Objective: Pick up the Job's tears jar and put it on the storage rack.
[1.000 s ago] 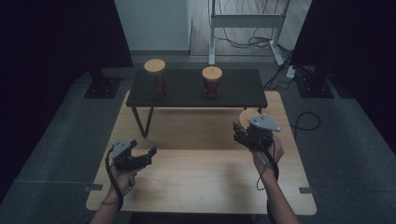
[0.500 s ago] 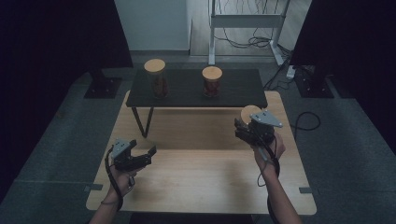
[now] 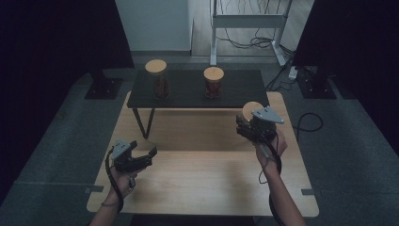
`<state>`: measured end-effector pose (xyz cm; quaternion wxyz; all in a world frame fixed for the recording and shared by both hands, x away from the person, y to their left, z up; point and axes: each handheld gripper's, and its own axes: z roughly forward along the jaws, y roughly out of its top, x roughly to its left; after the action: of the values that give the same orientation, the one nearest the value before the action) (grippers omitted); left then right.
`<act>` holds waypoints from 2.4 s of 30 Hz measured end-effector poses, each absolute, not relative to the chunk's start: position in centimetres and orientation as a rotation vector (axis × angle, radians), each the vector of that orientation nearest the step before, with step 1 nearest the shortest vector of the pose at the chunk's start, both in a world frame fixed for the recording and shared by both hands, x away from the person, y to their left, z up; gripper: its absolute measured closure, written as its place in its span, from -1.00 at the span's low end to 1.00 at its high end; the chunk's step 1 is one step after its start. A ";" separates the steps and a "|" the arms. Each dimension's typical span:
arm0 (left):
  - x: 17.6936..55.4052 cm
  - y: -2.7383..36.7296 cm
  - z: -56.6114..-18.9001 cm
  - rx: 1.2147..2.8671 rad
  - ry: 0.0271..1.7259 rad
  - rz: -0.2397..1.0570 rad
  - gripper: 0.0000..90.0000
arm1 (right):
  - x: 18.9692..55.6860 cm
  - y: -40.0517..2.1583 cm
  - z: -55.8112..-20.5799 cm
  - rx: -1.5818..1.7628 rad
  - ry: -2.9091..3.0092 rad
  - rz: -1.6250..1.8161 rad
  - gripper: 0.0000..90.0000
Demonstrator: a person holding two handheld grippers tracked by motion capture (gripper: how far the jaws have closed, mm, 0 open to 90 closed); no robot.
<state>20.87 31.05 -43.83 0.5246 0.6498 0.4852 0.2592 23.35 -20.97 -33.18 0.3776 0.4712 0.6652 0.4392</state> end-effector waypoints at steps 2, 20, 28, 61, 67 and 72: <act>20.9 31.1 -43.8 1.555 1.162 0.620 -0.86 | 23.5 -20.9 -33.0 1.199 1.700 1.122 -0.44; 21.0 31.3 -43.9 1.550 1.169 0.622 -0.86 | 24.6 -20.8 -32.0 1.190 1.691 1.116 -0.44; 21.0 31.3 -43.9 1.544 1.174 0.624 -0.86 | 25.1 -20.8 -31.6 1.187 1.687 1.114 -0.44; 21.2 31.6 -44.0 1.538 1.187 0.617 -0.86 | 28.4 -20.1 -30.1 1.192 1.683 1.117 -0.44; 21.3 31.6 -44.1 1.538 1.190 0.614 -0.86 | 29.0 -20.0 -30.0 1.196 1.675 1.123 -0.44; 21.3 31.7 -44.1 1.539 1.191 0.614 -0.86 | 29.6 -19.9 -30.0 1.200 1.678 1.116 -0.44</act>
<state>21.34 31.68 -44.09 0.5231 0.6427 0.4976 0.2564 29.57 -19.87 -30.00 0.3877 0.4716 0.6594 0.4387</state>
